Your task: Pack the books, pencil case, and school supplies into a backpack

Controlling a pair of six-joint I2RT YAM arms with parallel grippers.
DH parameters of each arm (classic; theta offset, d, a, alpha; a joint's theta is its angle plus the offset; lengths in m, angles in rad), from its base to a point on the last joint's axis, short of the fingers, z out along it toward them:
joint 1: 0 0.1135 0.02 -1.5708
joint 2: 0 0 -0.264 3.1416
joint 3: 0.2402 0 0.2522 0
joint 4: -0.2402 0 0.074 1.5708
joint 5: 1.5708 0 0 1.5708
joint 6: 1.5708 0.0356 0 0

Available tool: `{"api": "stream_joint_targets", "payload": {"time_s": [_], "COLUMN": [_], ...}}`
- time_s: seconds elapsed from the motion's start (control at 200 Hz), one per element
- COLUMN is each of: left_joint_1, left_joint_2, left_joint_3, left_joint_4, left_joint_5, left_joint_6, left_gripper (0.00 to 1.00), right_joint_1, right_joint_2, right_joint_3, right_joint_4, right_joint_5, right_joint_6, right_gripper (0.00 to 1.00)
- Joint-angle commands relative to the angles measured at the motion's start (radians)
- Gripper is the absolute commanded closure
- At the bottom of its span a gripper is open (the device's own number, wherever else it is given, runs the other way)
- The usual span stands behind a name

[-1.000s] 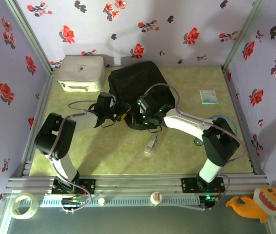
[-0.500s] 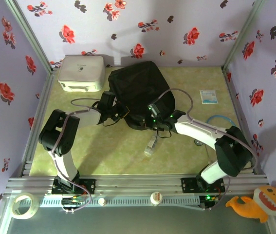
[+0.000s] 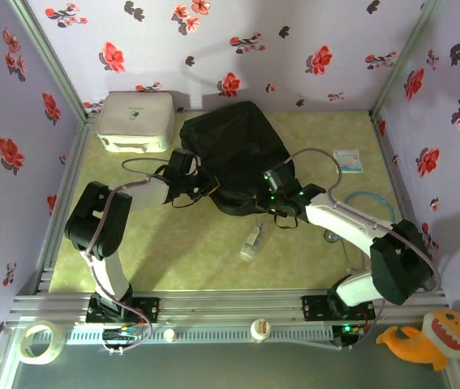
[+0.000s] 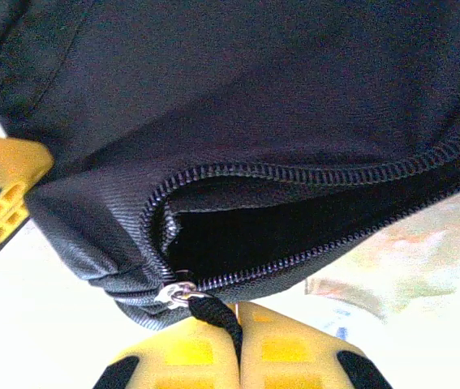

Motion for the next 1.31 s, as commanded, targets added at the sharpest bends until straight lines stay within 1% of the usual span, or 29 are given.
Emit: {"api": "stream_joint_targets", "payload": {"time_s": [0.0, 0.075, 0.17, 0.23, 0.32, 0.5, 0.58, 0.735, 0.825, 0.925, 0.965, 1.03, 1.065, 1.155, 1.23, 1.3], "left_joint_1": [0.050, 0.050, 0.050, 0.050, 0.052, 0.075, 0.088, 0.096, 0.118, 0.154, 0.164, 0.175, 0.176, 0.179, 0.178, 0.177], "left_joint_2": [0.001, 0.004, 0.010, 0.012, 0.018, 0.006, 0.003, -0.008, -0.022, -0.036, -0.050, -0.083, -0.107, -0.170, -0.228, -0.284], "left_joint_3": [0.019, 0.028, 0.053, 0.073, 0.109, 0.181, 0.222, 0.329, 0.351, 0.342, 0.319, 0.267, 0.237, 0.161, 0.091, 0.010], "left_joint_4": [-0.084, -0.091, -0.116, -0.133, -0.166, -0.246, -0.285, -0.360, -0.366, -0.383, -0.385, -0.386, -0.390, -0.415, -0.426, -0.386], "left_joint_5": [-0.090, -0.087, -0.086, -0.086, -0.087, -0.102, -0.097, -0.096, -0.103, -0.119, -0.130, -0.144, -0.148, -0.175, -0.185, -0.171], "left_joint_6": [0.080, 0.091, 0.119, 0.139, 0.177, 0.277, 0.345, 0.496, 0.520, 0.507, 0.498, 0.485, 0.480, 0.445, 0.374, 0.277], "left_gripper": [1.00, 1.00, 1.00, 1.00, 1.00, 1.00, 1.00, 1.00, 1.00, 1.00, 0.88, 0.75, 0.66, 0.48, 0.38, 0.35], "right_joint_1": [-0.080, -0.090, -0.097, -0.102, -0.099, -0.080, -0.056, 0.026, 0.074, 0.120, 0.134, 0.153, 0.158, 0.164, 0.164, 0.164], "right_joint_2": [-0.059, -0.076, -0.100, -0.110, -0.113, -0.097, -0.067, 0.028, 0.091, 0.173, 0.207, 0.259, 0.288, 0.342, 0.369, 0.381], "right_joint_3": [-0.051, -0.053, -0.042, -0.035, -0.019, 0.024, 0.075, 0.183, 0.231, 0.283, 0.304, 0.337, 0.352, 0.397, 0.418, 0.427], "right_joint_4": [-0.154, -0.144, -0.171, -0.161, -0.142, -0.104, -0.100, -0.076, -0.039, 0.014, 0.030, 0.060, 0.073, 0.082, 0.083, 0.079], "right_joint_5": [0.148, 0.110, 0.102, 0.033, -0.108, -0.208, -0.214, -0.220, -0.232, -0.239, -0.239, -0.235, -0.238, -0.245, -0.245, -0.242], "right_joint_6": [0.025, -0.016, -0.069, -0.134, -0.209, -0.249, -0.252, -0.250, -0.225, -0.185, -0.174, -0.157, -0.150, -0.136, -0.134, -0.137], "right_gripper": [1.00, 1.00, 1.00, 1.00, 1.00, 1.00, 1.00, 1.00, 1.00, 1.00, 1.00, 1.00, 1.00, 1.00, 1.00, 1.00]}}
